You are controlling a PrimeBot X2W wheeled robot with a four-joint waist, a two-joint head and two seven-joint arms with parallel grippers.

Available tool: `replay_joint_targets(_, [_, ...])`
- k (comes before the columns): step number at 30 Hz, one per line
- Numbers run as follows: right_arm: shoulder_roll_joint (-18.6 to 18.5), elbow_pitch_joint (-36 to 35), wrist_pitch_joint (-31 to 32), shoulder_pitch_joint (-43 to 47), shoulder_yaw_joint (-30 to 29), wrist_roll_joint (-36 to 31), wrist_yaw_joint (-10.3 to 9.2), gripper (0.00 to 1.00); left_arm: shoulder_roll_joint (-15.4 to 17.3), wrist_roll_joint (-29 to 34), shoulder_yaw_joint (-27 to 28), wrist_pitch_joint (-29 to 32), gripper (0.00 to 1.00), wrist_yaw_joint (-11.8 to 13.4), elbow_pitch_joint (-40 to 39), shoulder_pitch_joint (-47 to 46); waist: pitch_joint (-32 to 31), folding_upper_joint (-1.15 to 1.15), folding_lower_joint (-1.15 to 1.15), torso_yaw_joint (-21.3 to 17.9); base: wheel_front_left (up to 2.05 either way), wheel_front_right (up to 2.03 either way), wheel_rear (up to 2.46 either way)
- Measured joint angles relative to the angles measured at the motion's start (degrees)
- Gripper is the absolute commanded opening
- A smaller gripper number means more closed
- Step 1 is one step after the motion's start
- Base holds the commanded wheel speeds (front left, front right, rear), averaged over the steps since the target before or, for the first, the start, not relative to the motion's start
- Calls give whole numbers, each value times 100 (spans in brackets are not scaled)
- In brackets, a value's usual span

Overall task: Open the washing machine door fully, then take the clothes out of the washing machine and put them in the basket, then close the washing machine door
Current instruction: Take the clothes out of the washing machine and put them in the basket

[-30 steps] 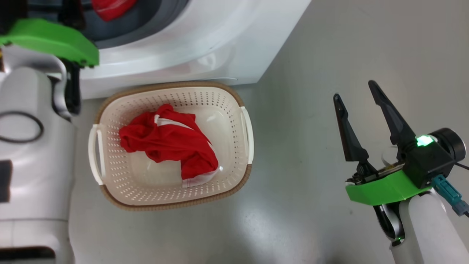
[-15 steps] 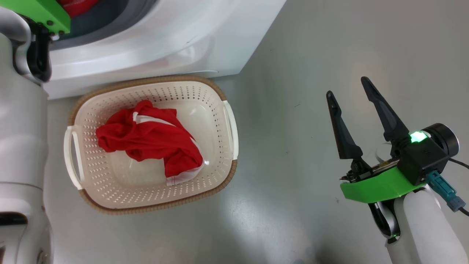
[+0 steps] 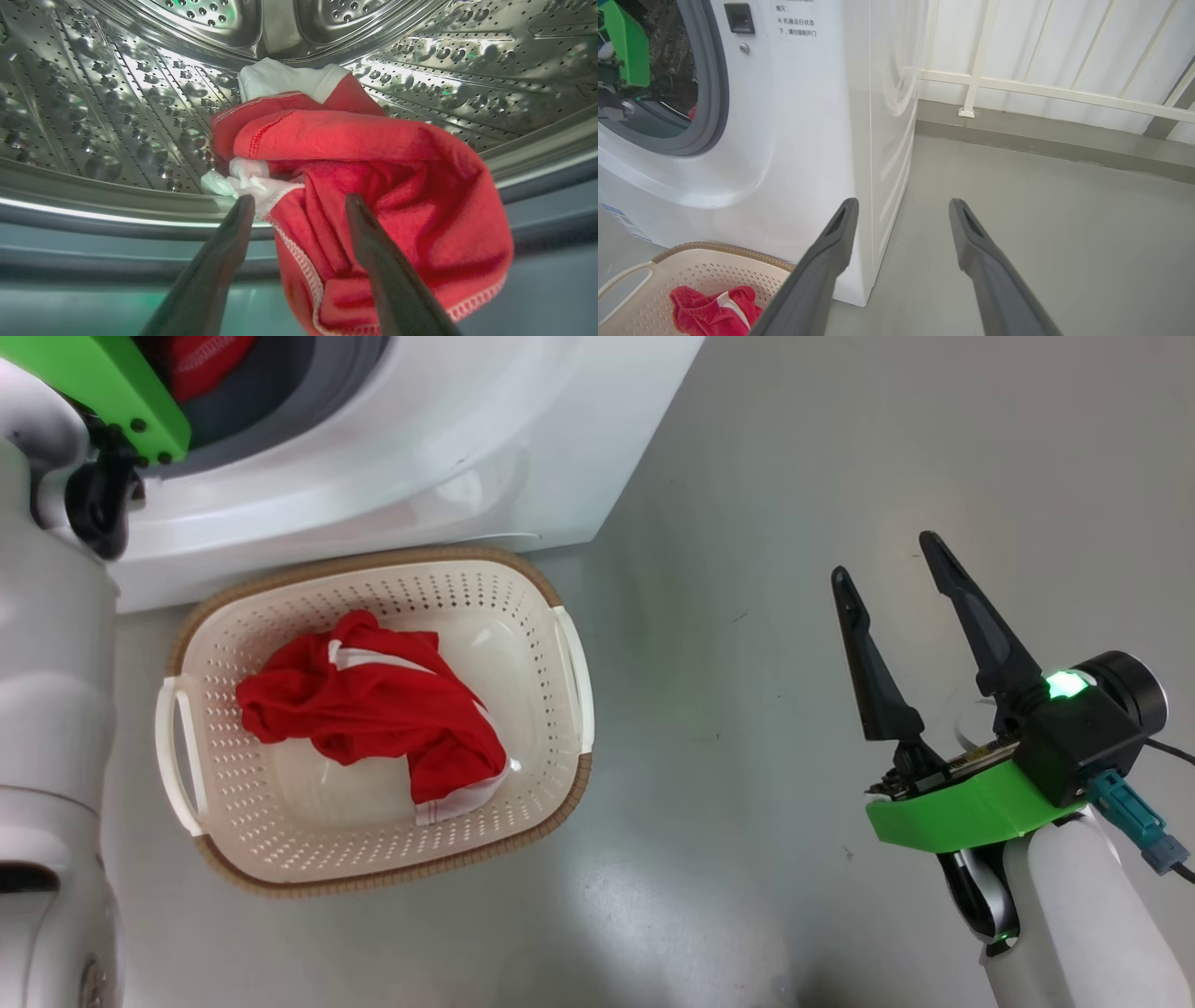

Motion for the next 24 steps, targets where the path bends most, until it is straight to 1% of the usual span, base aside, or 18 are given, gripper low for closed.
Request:
replay_joint_targets(4, [2,-5,0,1,-2,59,0,100,-8,-94,-19,212,100,-8,116,-14,15,0,0,-19,0,0,0])
replay_joint_targets(9, [3,-7,0,2,8,78,0,100,-10,-170,-13,292,100,-8,192,-14,34,0,0,-55,0,0,0])
replay_joint_targets(16, [3,-5,0,2,22,98,0,100,-12,-269,-20,711,100,-11,267,-17,73,0,0,-102,0,0,0])
replay_joint_targets(18, [3,-5,0,2,22,111,0,100,-2,-297,-22,784,100,-49,267,-40,84,0,0,-107,0,0,0])
replay_joint_targets(19, [3,-5,0,2,23,111,0,100,3,-305,-24,803,98,-51,267,-52,90,0,0,-110,0,0,0])
replay_joint_targets(20, [4,-3,0,2,27,111,0,100,7,-342,-41,804,38,-59,266,-58,98,0,0,-115,0,0,0])
replay_joint_targets(21, [4,-3,0,2,29,111,0,100,3,-352,-55,804,9,-63,265,-65,102,0,0,-116,0,0,0])
replay_joint_targets(22, [4,-3,0,2,29,111,0,100,-2,-360,-79,817,0,-93,265,-68,107,0,0,-116,0,0,0])
replay_joint_targets(24, [5,-1,0,2,29,112,0,100,-14,-405,-114,855,0,-103,248,-82,116,0,0,-114,0,0,0])
